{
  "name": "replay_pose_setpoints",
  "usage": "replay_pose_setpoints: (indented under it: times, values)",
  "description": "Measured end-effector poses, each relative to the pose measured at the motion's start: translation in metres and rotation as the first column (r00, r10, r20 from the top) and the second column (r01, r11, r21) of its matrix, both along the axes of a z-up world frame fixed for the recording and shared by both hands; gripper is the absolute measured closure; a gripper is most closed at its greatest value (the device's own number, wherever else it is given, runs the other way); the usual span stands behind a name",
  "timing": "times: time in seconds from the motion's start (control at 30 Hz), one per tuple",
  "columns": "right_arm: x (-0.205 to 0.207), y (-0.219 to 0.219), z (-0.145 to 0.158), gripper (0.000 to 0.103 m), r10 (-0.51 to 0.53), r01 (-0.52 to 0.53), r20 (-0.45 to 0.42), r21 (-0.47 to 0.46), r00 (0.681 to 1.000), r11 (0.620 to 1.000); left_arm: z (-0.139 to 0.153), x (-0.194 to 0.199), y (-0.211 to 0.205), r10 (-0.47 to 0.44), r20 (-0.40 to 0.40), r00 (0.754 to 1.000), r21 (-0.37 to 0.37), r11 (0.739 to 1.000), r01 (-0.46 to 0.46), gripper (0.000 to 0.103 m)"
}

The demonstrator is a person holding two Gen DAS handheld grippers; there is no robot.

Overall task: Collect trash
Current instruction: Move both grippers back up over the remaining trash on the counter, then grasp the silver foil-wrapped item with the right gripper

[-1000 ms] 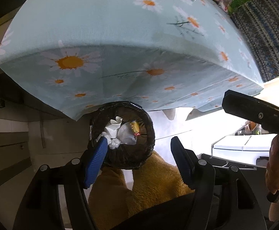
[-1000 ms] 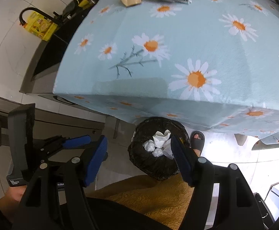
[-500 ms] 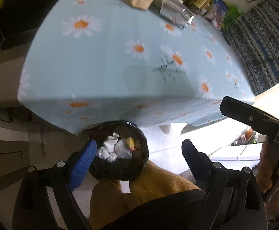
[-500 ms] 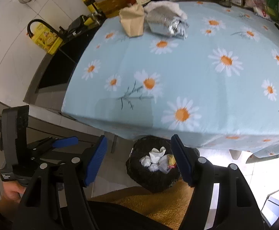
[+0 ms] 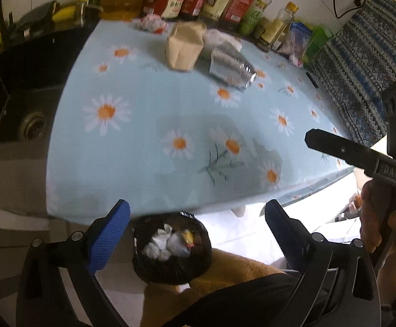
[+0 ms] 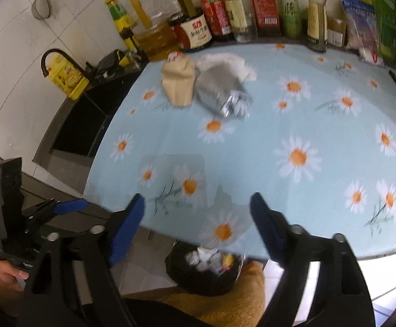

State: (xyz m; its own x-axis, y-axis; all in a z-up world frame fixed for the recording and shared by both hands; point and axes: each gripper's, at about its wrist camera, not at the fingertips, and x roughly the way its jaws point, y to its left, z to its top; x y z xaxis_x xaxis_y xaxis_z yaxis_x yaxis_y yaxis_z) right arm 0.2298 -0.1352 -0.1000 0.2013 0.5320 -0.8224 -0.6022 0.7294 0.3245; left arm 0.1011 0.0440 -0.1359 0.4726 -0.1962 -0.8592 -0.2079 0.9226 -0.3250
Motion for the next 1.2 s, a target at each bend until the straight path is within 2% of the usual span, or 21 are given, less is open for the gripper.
replay_pose_setpoints:
  times: [0.1, 0.17, 0.4, 0.6, 0.87, 1.07, 1.13, 1.17, 1.2]
  values:
    - [0.018, 0.002, 0.003, 0.018, 0.011, -0.011, 0.013, -0.003, 1.000, 1.000, 0.007, 0.010, 0.002, -0.003, 0.011, 1.000, 0.013, 1.000, 0.003, 0.007]
    - [0.033, 0.005, 0.004, 0.014, 0.020, -0.020, 0.020, -0.013, 1.000, 1.000, 0.013, 0.018, 0.005, 0.007, 0.013, 1.000, 0.049, 0.999, -0.007, 0.007]
    - [0.076, 0.023, -0.001, 0.011, 0.069, -0.068, 0.034, -0.032, 0.997, 0.997, 0.034, 0.045, 0.019, 0.050, 0.039, 0.998, 0.075, 0.996, -0.052, 0.007]
    - [0.104, 0.053, -0.008, 0.011, 0.134, -0.132, 0.029, -0.045, 0.991, 0.990, 0.042, 0.066, 0.031, 0.105, 0.034, 0.994, 0.053, 0.993, -0.107, 0.007]
    - [0.137, 0.087, -0.035, 0.010, 0.174, -0.171, 0.018, -0.090, 0.985, 0.981, 0.054, 0.087, 0.042, 0.165, 0.032, 0.986, 0.076, 0.983, -0.167, 0.007]
    - [0.150, 0.097, -0.053, 0.010, 0.195, -0.195, -0.005, -0.078, 0.981, 0.978, 0.053, 0.111, 0.047, 0.155, -0.010, 0.988, 0.109, 0.982, -0.153, 0.007]
    - [0.150, 0.098, -0.055, 0.011, 0.203, -0.202, 0.002, -0.078, 0.979, 0.976, 0.054, 0.119, 0.047, 0.158, -0.011, 0.987, 0.145, 0.977, -0.154, 0.007]
    - [0.150, 0.099, -0.056, 0.012, 0.209, -0.207, 0.009, -0.080, 0.978, 0.975, 0.053, 0.123, 0.048, 0.159, -0.014, 0.987, 0.154, 0.976, -0.155, 0.007]
    - [0.149, 0.099, -0.056, 0.019, 0.214, -0.213, 0.010, -0.083, 0.977, 0.974, 0.051, 0.127, 0.050, 0.160, -0.019, 0.987, 0.152, 0.976, -0.155, 0.007]
